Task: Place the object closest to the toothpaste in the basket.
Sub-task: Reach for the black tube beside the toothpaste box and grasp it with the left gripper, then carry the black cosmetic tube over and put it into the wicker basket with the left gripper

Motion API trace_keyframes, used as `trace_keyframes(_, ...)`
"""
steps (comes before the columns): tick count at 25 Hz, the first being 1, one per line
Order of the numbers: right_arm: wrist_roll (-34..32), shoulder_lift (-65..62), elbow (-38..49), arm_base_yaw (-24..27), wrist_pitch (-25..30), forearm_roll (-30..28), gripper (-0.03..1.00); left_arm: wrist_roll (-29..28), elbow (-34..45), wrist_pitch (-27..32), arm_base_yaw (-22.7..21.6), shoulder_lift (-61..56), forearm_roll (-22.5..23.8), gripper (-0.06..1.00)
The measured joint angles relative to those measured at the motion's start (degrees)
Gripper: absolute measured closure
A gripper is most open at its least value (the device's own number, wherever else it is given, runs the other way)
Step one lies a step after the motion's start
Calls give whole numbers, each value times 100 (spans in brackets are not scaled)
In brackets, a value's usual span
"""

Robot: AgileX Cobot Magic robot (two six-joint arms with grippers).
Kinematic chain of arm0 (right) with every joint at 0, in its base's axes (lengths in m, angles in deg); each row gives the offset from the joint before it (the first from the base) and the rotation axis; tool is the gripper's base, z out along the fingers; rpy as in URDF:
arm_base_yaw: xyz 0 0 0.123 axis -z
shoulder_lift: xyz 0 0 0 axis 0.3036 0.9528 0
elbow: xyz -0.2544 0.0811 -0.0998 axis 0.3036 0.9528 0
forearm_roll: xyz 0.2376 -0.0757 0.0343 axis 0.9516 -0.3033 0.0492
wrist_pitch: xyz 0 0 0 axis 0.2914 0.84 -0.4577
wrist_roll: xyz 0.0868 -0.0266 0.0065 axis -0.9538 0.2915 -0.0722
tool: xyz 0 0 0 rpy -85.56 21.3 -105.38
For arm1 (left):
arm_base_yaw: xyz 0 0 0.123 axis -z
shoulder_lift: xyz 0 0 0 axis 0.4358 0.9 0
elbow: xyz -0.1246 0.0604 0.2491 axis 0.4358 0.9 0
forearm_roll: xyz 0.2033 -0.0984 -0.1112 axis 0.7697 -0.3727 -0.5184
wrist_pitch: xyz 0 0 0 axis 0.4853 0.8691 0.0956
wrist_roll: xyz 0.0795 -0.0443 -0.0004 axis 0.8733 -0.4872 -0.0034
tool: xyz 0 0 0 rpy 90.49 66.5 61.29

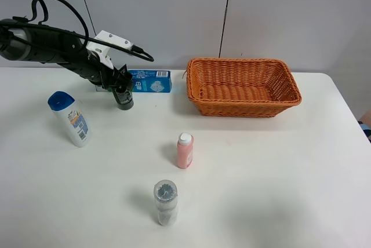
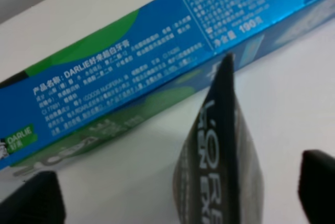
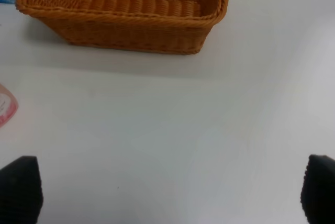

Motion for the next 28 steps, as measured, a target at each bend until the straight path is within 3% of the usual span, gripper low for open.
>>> trace_keyframes(8, 0, 0, 0, 0, 0, 0, -3, 0, -12, 135, 0, 158, -471, 71)
trace_keyframes(15, 0, 0, 0, 0, 0, 0, -3, -5, -124, 342, -7, 44, -533, 71)
trace_keyframes(20, 0, 0, 0, 0, 0, 0, -3, -5, -733, 514, 63, -512, -533, 71)
trace_keyframes(23, 0, 0, 0, 0, 0, 0, -3, -5, -1275, 658, 323, -746, -690, 71)
trace_keyframes(28, 0, 0, 0, 0, 0, 0, -3, 0, -2143, 875, 1200, -720, -924, 71)
